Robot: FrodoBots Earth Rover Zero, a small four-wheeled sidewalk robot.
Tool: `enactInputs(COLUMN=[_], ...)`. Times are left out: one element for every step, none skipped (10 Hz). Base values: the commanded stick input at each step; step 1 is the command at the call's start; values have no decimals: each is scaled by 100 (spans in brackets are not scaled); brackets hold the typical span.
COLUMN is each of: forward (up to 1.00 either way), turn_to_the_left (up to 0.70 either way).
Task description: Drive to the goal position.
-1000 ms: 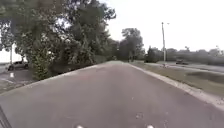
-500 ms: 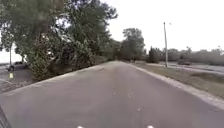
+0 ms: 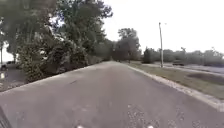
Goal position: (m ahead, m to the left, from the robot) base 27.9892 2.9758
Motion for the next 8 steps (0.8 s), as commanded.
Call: enactInputs(forward=[70, 70, 70, 70, 70, 70, 70, 70], turn_to_the_left=[-35, -35, -35, 0, 0, 0, 0, 0])
